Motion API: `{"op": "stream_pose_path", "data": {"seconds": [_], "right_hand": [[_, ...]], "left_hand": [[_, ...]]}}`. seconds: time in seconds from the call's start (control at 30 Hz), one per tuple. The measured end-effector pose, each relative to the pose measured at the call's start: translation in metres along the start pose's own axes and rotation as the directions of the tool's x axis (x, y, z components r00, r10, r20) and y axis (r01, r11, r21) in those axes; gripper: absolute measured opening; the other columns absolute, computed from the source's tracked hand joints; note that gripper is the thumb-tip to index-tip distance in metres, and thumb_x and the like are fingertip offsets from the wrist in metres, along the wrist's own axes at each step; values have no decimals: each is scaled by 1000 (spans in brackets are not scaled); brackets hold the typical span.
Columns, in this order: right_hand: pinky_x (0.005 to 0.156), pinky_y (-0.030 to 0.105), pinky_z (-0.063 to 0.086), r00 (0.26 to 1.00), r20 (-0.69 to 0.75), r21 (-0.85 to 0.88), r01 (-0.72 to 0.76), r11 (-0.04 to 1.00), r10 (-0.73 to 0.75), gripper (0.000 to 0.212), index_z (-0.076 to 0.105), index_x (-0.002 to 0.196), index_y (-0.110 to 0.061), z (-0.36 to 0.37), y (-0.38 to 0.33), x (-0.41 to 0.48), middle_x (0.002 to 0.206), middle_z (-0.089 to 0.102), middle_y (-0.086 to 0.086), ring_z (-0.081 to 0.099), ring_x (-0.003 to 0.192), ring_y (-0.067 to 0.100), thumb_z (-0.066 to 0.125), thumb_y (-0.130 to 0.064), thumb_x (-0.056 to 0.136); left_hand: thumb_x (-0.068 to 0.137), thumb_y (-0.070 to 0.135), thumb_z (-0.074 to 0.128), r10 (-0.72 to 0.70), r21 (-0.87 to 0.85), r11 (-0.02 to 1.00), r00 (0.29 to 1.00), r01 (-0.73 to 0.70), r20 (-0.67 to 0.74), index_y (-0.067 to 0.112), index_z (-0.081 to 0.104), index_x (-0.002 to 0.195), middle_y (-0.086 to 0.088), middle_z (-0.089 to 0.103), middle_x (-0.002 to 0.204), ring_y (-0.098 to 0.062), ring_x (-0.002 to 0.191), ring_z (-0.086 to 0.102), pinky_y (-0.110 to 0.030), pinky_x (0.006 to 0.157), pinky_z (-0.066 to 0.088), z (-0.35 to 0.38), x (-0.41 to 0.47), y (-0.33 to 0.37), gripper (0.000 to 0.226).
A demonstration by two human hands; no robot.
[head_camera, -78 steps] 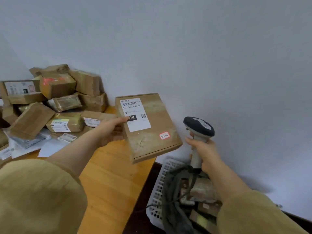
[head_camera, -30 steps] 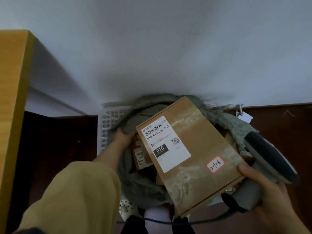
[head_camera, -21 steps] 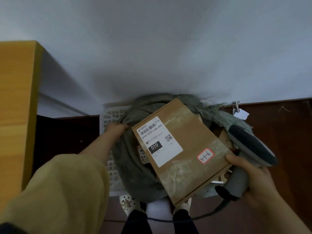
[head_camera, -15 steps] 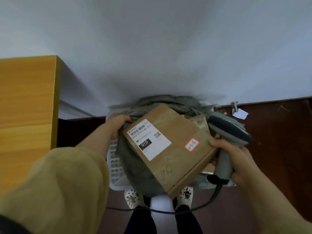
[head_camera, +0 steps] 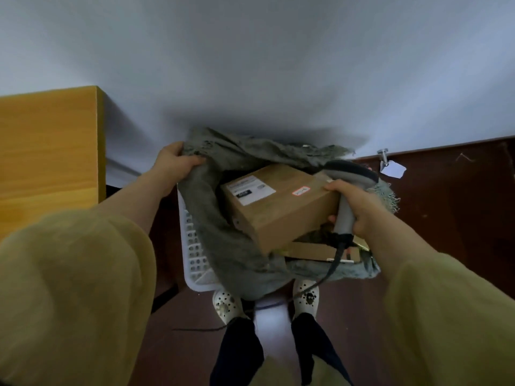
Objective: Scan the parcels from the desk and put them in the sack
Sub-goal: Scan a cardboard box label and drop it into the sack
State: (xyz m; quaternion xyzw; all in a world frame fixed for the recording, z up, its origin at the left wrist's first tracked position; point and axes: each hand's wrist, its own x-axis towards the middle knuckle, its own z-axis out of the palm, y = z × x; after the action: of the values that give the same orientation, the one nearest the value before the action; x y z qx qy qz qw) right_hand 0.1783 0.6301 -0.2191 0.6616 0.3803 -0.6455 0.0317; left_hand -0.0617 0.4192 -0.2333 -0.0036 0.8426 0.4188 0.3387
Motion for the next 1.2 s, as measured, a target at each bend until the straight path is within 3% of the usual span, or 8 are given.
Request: {"op": "stream_pose_path", "data": {"seconds": [0.13,0.27,0.37,0.47,0.6,0.8,0.97,1.2], "right_hand": [[58,37,55,999,-47,151,1,988,6,57,41,115,-15,23,-3,10,105,52,11,56,88,28,80,-24,74],[88,50,53,999,47,149,-32,988,25,62,46,117,-13,52,12,11,114,60,12,60,100,32,83,-34,72],[70,39,57,999,53,174,-20,985,11,50,50,114,-8,56,29,10,99,61,11,62,81,26,80,-25,77],[55,32,54,994,109,122,-29,992,16,51,56,116,-6,46,44,6,99,66,15,65,71,25,81,-25,76],[47,27,52,985,174,80,-19,997,4,38,58,110,-5,37,50,-6,87,68,17,65,58,21,77,-20,80],[58,31,54,943,332,-4,23,1000,-21,26,60,96,-5,51,40,-55,60,67,8,63,55,18,72,-24,84],[49,26,54,856,516,-45,80,996,-46,38,60,106,-6,86,25,-124,72,69,16,65,54,20,71,-34,84],[49,25,50,704,697,-97,277,956,-133,29,63,97,-3,154,17,-222,61,67,12,62,48,17,70,-29,86]], "left_hand": [[77,9,76,42,18,999,999,-42,10,12,63,118,-4,64,105,-17,90,61,-27,81,49,-13,-11,5,43],[75,12,78,34,-66,997,999,-35,-25,12,63,115,-2,65,100,-7,79,62,-19,69,52,-7,-12,6,43],[71,22,83,7,7,1000,998,-7,-68,7,60,123,-6,65,112,-17,93,64,-29,81,55,0,-8,-3,59],[75,32,80,-6,255,967,996,28,-87,5,44,139,-13,54,134,-28,120,53,-38,103,44,6,-9,-15,78],[88,28,66,10,448,893,992,47,-123,4,30,145,-20,36,145,-35,129,41,-37,101,39,15,-24,-27,72],[92,24,60,22,401,916,993,26,-114,7,24,150,-15,30,152,-30,135,36,-31,104,34,6,-64,-17,70],[94,25,58,65,387,922,977,18,-201,10,31,147,-13,40,147,-29,122,50,-31,89,43,-34,-121,1,62],[95,24,54,72,307,949,893,77,-445,13,38,144,-10,42,144,-28,118,53,-37,92,45,-132,-192,-12,52]]}}
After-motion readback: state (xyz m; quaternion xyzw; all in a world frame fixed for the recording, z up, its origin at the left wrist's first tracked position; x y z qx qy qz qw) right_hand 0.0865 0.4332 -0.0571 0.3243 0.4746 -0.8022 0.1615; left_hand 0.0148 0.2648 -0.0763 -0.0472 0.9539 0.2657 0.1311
